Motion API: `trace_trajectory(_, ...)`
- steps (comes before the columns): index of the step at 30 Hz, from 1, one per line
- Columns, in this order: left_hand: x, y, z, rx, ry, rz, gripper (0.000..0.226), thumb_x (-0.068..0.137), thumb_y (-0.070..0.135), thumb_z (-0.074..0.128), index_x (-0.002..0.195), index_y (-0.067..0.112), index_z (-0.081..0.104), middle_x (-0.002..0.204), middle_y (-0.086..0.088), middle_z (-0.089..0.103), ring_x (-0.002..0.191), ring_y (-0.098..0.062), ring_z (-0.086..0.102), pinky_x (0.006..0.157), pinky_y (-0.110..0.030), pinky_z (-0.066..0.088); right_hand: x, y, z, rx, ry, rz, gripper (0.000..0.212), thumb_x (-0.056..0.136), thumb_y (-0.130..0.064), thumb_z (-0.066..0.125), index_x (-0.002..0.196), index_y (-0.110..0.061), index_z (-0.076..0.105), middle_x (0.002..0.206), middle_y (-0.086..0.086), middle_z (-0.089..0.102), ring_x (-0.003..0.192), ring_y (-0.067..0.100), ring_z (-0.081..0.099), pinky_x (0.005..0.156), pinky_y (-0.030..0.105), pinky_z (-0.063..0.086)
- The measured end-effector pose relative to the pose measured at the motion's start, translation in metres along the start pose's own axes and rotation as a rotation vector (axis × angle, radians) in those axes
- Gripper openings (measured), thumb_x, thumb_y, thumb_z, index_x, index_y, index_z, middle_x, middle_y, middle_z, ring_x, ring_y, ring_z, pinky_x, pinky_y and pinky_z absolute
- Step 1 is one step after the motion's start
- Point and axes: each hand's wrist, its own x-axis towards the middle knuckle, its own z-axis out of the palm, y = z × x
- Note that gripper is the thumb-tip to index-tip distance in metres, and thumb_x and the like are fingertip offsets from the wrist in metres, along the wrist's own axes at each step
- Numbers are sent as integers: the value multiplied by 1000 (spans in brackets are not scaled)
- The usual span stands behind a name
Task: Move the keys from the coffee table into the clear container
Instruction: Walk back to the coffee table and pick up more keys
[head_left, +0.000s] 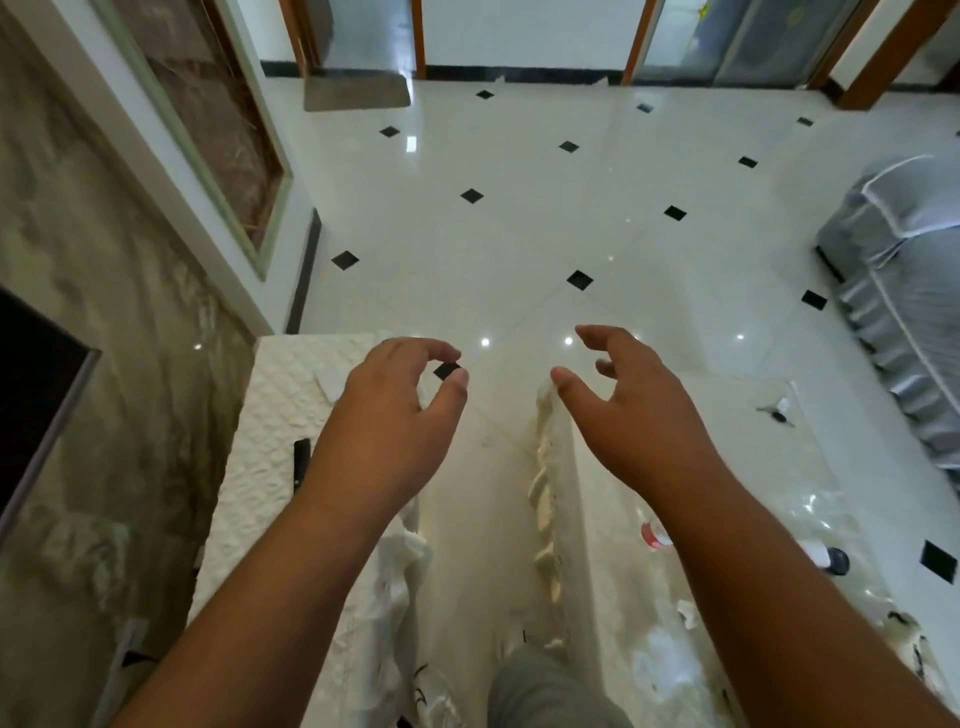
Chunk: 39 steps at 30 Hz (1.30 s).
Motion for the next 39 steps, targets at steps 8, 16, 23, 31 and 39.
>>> trace_trajectory(8,141,-8,16,45,30,-27,24,92,48,51,114,42,57,119,21,49,97,4,49,72,-11,34,147,8,13,62,-7,-16,51,90,-49,58,137,-35,44,140,-13,46,112,2,51,85,25,37)
trace_trajectory(16,298,14,44,45,32,-62,25,90,51,53,115,44,55,112,24,45,96,5,49,71,-12,33,322,11,-9,7,-24,-28,53,90,-48,58,139,-33,44,140,-9,48,85,-2,51,79,25,38)
trace_trajectory(23,385,27,45,18,65,-87,25,90,49,54,115,45,55,108,26,43,82,12,46,65,-11,32,410,-2,-20,7,-47,-61,53,90,-49,58,139,-35,43,139,-8,47,83,1,52,77,27,41)
trace_trajectory(31,491,11,42,-17,24,-31,24,90,48,54,113,44,57,114,23,47,88,19,46,68,-9,31,493,-20,-13,-12,16,-22,53,89,-50,58,138,-36,43,141,-10,46,79,-2,51,81,27,41)
trace_trajectory(39,648,-21,21,-47,-54,68,21,90,48,53,110,45,57,111,24,47,87,26,42,68,-11,31,609,-58,12,-31,131,82,51,89,-52,56,136,-41,42,139,-16,45,80,-9,49,82,26,39)
